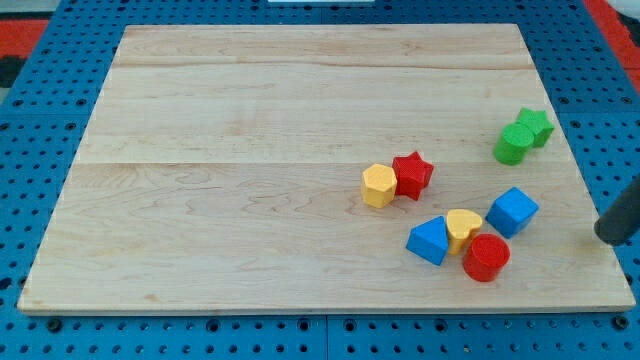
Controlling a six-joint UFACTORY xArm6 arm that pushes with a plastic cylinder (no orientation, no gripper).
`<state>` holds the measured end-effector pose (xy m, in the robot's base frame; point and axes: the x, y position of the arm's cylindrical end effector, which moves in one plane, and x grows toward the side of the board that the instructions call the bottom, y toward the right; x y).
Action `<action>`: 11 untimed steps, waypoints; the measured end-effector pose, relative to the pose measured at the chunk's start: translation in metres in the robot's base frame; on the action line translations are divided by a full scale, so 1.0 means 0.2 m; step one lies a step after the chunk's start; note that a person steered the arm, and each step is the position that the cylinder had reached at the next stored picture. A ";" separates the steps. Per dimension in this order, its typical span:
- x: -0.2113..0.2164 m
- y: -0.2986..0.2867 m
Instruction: Push the blue cube into the red star
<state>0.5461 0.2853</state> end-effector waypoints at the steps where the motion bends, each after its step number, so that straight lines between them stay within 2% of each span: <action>1: 0.02 -0.14; 2: 0.01 -0.30; 5: -0.22 -0.37; 8: -0.27 -0.67; 9: -0.46 -0.71; 10: -0.45 -0.99; 11: -0.45 -1.05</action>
